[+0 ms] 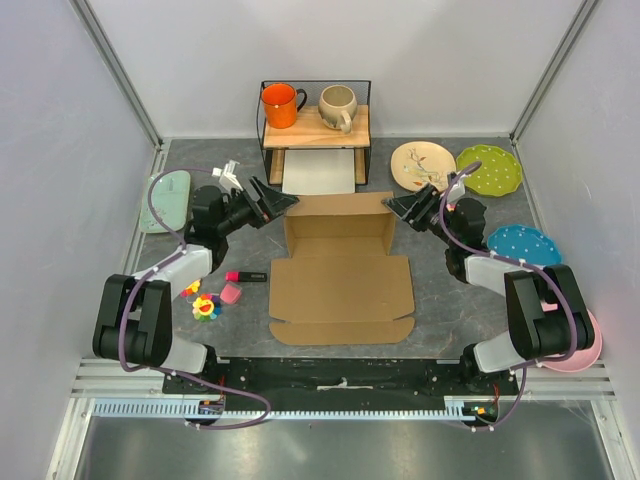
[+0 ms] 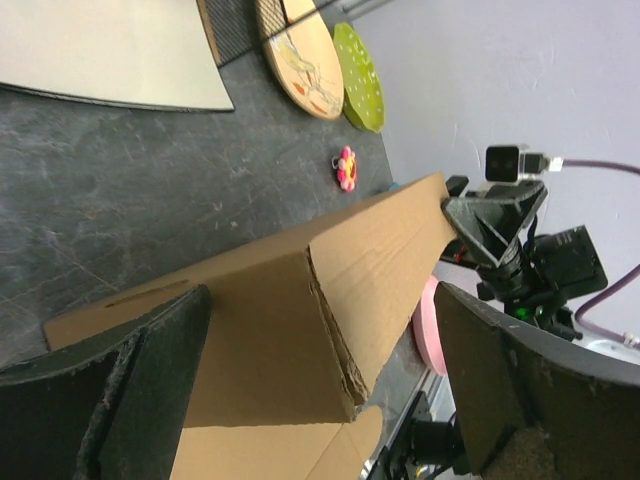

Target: Fold the paper box

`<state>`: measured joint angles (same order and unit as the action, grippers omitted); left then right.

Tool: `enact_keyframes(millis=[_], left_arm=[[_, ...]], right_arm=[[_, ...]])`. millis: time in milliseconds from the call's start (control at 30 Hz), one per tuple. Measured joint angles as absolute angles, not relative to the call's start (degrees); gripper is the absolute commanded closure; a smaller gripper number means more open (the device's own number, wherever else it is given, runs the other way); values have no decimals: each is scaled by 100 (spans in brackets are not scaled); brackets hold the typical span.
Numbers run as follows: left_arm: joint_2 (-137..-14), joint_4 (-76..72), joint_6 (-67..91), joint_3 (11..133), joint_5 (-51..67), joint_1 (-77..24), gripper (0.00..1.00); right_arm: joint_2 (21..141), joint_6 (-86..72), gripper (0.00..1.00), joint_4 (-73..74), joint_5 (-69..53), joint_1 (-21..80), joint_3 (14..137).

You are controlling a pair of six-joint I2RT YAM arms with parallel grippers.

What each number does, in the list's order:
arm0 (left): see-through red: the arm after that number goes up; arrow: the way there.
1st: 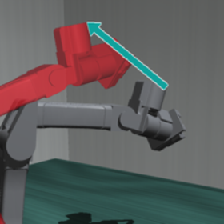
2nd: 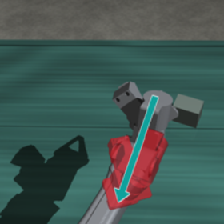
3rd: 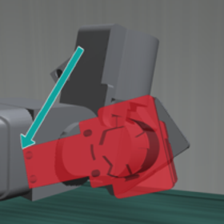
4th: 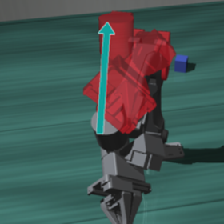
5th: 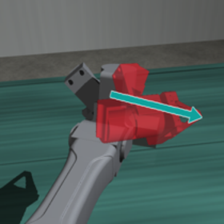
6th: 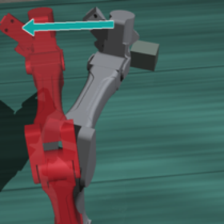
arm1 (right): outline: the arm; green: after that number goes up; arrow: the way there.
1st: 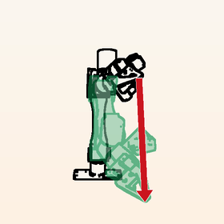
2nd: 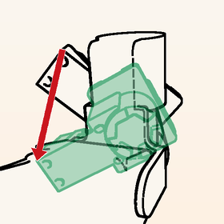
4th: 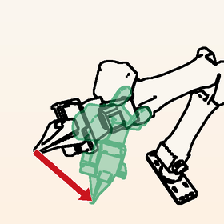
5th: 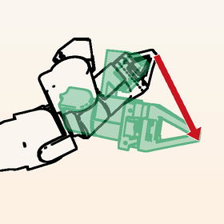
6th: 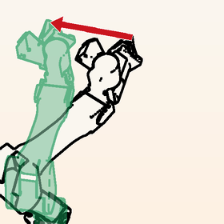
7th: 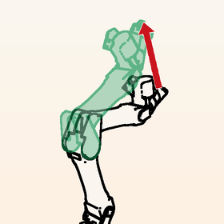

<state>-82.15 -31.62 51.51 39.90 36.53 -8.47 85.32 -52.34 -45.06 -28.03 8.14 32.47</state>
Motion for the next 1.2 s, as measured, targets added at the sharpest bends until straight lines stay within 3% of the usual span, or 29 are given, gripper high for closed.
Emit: enact_keyframes(millis=[67,167,200,300,600,1200], left_arm=[[-8215,-3164,5050,3957,3640,-972,1],[-8215,-3116,4921,3874,3607,-1026,16],[-8217,-3068,4893,3857,3605,-1031,25],[-8287,-2904,4779,3837,3597,-1046,38],[-8296,-3245,4829,3688,3391,-1160,55],[-8639,-5601,5594,2545,2335,-1625,66]], right_arm=[[8510,-5231,33,-4554,-2770,814,3203],[8451,-5231,35,-4615,-2711,814,3109],[8438,-5229,35,-4633,-2703,814,3087],[8399,-5225,37,-4724,-2655,814,2989],[8289,-5164,41,-4939,-2512,856,2707],[8038,-5172,44,-5343,-1898,1057,2169]])
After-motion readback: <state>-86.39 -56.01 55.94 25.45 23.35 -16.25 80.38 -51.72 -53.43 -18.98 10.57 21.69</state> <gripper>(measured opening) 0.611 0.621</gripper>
